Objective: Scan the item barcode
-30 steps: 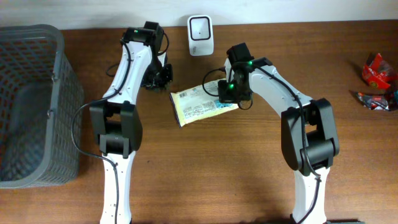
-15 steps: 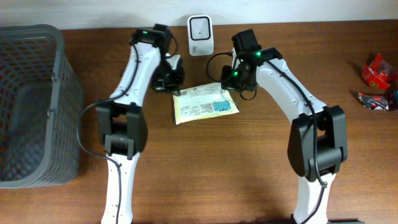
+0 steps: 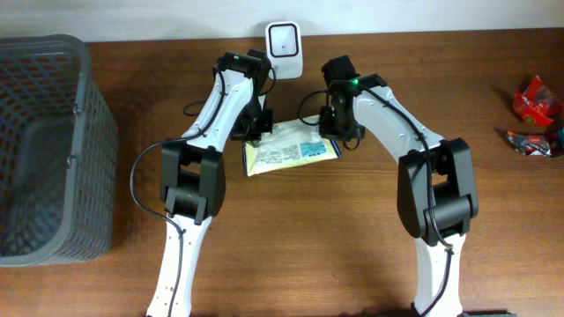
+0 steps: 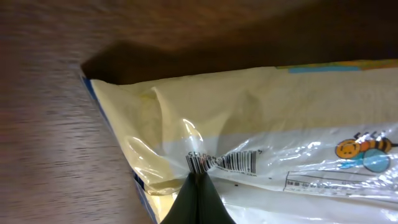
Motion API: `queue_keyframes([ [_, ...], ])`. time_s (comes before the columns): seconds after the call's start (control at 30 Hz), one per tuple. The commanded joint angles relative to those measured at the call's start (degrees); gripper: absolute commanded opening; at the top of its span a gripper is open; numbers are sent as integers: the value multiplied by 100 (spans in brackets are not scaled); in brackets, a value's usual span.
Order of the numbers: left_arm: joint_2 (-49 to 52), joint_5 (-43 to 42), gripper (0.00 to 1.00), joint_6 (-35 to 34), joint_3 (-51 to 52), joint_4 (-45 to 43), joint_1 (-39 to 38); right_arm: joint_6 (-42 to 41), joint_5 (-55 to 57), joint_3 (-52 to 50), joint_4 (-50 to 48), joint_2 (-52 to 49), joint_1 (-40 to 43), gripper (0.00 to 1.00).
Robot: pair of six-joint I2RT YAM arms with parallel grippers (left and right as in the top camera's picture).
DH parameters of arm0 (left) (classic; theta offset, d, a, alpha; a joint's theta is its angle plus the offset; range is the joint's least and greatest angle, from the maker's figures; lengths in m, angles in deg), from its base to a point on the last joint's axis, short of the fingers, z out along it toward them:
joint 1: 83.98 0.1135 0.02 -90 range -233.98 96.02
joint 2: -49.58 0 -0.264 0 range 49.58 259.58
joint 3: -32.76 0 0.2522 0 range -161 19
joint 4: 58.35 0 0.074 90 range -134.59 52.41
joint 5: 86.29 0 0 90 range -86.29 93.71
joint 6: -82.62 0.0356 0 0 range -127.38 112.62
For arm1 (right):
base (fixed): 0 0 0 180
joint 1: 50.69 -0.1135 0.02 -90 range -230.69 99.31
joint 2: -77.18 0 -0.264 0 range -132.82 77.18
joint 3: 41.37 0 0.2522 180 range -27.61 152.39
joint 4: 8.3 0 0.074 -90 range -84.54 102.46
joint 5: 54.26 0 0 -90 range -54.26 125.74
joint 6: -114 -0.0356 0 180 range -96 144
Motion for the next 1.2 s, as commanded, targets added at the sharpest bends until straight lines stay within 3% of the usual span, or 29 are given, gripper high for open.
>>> queue_keyframes([
  [0.0, 522, 881, 0, -111, -26, 166, 337, -35, 1163, 114, 354, -44, 52, 10],
  [0.1, 518, 800, 0, -66, -879, 739, 608, -55, 748, 590, 1001, -31, 254, 4],
  [0.17, 518, 393, 0, 127, -1652, 1091, 706, 92, -382, 1045, 1176, 13, 334, 4],
  [0.2, 518, 188, 0, 229, -1928, 1180, 719, 549, -1462, 1270, 1027, 20, 330, 4],
  [0.27, 518, 105, 0, 247, -2116, 1217, 708, 1088, -3248, 1429, 369, 20, 232, 11],
  [0.3, 533, 105, 0, 243, -2103, 1217, 699, 988, -3501, 1425, 81, 9, 160, 10],
  [0.53, 1043, 4, 0, 74, -2070, 1281, 660, 431, -3042, 1414, -94, -942, -334, 4],
  [0.7, 1346, 780, 0, -238, -2046, 1268, 680, 264, -256, 1414, 490, -1279, -321, 6],
  [0.83, 1429, 1228, 0, -363, -2046, 1241, 730, 463, 1250, 1416, 1054, -1276, -181, 10],
  [0.9, 1331, 1228, 0, -358, -2111, 1281, 767, 448, 1720, 1462, 1360, -1276, -81, 15],
  [0.97, 1069, 1222, 0, -363, -2122, 1281, 848, 280, 1497, 1582, 1683, -1268, 57, 20],
  [1.0, 887, 1207, 0, -363, -2127, 1281, 909, 269, 1071, 1683, 1823, -1268, 151, 40],
  [1.03, 682, 1167, 11, -361, -2127, 1281, 981, 345, 420, 1742, 1864, -1268, 254, 54],
  [1.07, 566, 1095, 35, -361, -2127, 1281, 1021, 719, -337, 1766, 1821, -1268, 306, 61],
  [1.1, 466, 1054, 73, -361, -2127, 1281, 1069, 1351, -1585, 1766, 1679, -1268, 367, 72],
  [1.13, 455, 1056, 93, -361, -2127, 1281, 1095, 1808, -2612, 1766, 1556, -1268, 398, 82],
  [1.17, 455, 1060, 99, -361, -2124, 1276, 1123, 1978, -3254, 1766, 1449, -1268, 402, 90],
])
